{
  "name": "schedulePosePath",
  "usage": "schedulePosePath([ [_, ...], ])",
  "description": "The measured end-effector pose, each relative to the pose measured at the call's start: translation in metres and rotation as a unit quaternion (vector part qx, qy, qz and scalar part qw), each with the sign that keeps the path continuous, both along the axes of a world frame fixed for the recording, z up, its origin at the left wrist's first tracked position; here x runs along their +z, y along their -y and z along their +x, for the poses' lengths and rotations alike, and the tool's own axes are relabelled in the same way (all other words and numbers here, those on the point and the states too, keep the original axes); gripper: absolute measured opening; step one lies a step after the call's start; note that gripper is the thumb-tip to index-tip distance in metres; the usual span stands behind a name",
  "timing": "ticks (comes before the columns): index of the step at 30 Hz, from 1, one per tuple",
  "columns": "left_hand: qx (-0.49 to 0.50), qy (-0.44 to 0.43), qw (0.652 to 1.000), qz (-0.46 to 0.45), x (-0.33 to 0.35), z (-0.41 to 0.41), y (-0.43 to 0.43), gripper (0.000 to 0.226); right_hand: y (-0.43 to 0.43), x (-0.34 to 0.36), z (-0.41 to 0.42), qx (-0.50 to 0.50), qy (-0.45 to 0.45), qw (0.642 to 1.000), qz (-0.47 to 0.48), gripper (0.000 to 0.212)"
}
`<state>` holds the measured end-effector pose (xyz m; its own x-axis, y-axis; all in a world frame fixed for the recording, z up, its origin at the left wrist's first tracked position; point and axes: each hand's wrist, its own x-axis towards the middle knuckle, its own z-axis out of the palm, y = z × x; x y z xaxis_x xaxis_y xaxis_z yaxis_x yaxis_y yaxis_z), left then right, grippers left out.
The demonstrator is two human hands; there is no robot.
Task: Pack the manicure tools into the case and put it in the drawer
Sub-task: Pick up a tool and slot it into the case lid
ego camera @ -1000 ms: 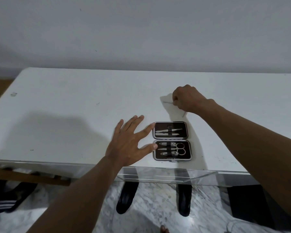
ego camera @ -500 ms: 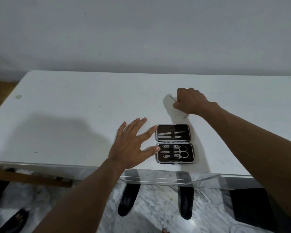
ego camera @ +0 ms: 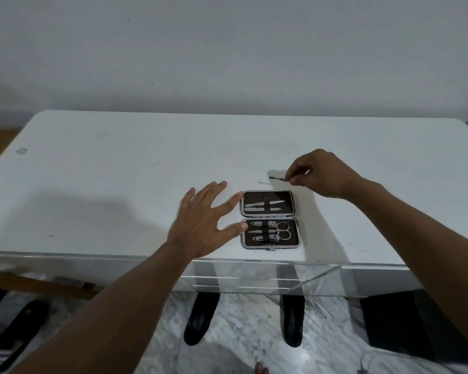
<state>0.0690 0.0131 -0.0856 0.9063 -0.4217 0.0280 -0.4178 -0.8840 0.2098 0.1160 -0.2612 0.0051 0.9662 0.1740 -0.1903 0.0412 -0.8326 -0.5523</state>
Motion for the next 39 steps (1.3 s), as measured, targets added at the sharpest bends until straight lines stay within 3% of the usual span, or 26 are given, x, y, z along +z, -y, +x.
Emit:
schedulePosePath([
  [7, 0.000, 0.001, 1.000, -0.013, -0.001, 0.000, 0.000, 0.073, 0.004, -0.002, -0.020, 0.021, -0.045, 0.999, -0.020, 0.014],
  [17, -0.003, 0.011, 1.000, -0.024, -0.003, 0.000, -0.002, 0.071, -0.009, -0.011, -0.026, 0.042, 0.019, 0.987, -0.155, 0.015],
  [23, -0.002, 0.006, 1.000, -0.021, -0.001, 0.000, -0.001, 0.074, -0.003, -0.013, -0.027, 0.085, 0.041, 0.975, -0.200, 0.041],
  [30, -0.002, 0.002, 1.000, -0.015, -0.002, 0.000, -0.002, 0.074, -0.011, -0.017, -0.026, 0.106, 0.082, 0.968, -0.213, 0.034],
  [39, -0.001, 0.000, 1.000, -0.013, -0.001, 0.001, -0.001, 0.072, -0.027, -0.014, -0.027, 0.108, 0.059, 0.972, -0.199, 0.024],
])
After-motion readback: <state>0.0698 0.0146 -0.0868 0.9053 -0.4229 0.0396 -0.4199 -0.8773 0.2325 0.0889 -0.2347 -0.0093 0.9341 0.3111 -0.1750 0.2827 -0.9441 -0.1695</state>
